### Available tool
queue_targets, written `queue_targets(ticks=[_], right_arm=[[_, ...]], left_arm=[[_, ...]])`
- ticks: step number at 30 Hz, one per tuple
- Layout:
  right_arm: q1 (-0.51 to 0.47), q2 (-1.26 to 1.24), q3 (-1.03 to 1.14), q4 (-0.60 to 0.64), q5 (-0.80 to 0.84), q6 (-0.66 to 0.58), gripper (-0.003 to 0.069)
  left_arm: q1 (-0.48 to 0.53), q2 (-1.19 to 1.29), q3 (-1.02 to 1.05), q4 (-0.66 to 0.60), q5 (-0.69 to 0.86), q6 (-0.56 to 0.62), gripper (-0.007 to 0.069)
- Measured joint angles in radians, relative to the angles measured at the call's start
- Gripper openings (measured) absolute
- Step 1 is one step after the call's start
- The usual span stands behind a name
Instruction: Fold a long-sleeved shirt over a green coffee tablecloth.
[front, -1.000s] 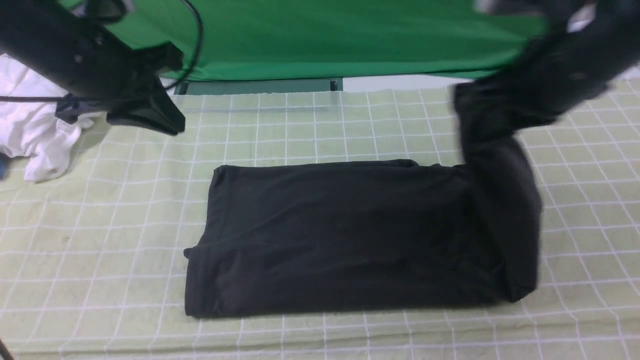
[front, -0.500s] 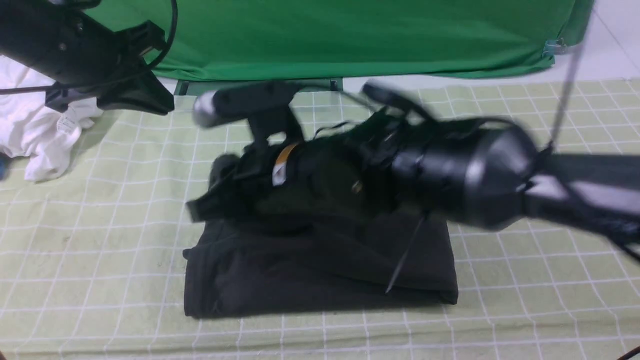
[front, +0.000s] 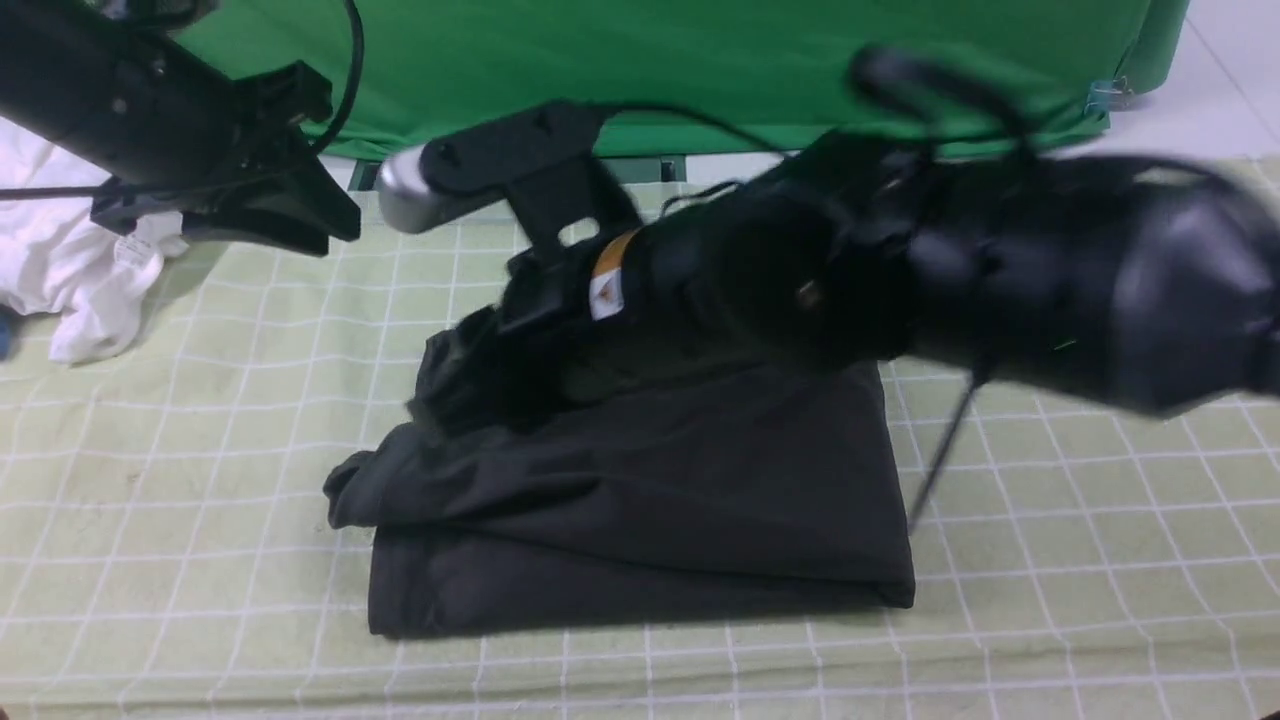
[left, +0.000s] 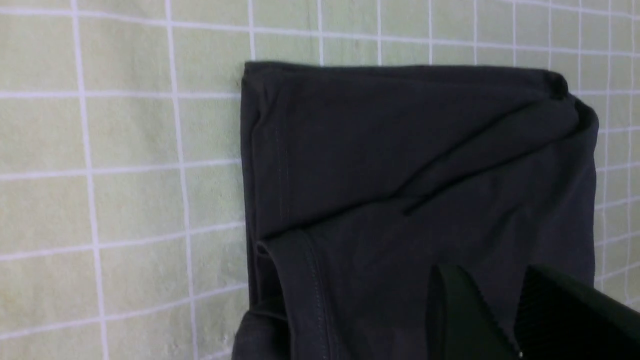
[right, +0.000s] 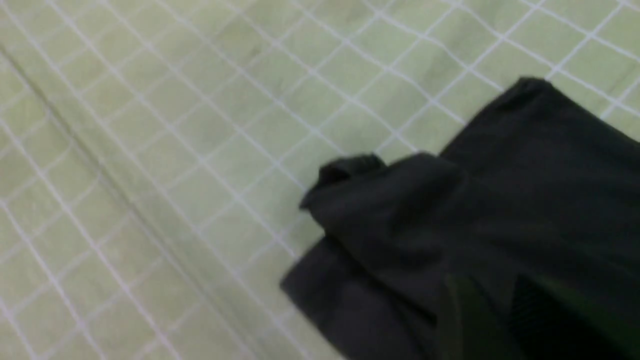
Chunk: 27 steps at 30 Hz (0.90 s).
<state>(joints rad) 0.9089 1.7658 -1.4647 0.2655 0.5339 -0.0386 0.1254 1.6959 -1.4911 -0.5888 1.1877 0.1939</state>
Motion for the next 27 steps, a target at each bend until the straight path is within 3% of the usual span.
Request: queue_targets(ticks=[2,4,10,27], right_arm=[[-0.019,-0.041,0.000,-0.012,0.129,-0.032,0.0035],[-0.038,-0.065,0.000,-0.030,0.246,-0.049,0.0010],[-0.101,-0.161,0.000,-0.051,0.620,-0.133,-0.0002],[-0.148,-0.876,0.042,-0.215,0.676,-0.106,-0.0005]], left_arm=[[0.000,0.000,0.000,-0.001,0.013,0.000,0.0216],[0.000,0.000,0.000,-0.001,0.024,0.002,0.0230],[0.000,0.000,0.000,0.002,0.029,0.019,0.0237],[0.000,0.000,0.000,0.007,0.029,0.026,0.0238]])
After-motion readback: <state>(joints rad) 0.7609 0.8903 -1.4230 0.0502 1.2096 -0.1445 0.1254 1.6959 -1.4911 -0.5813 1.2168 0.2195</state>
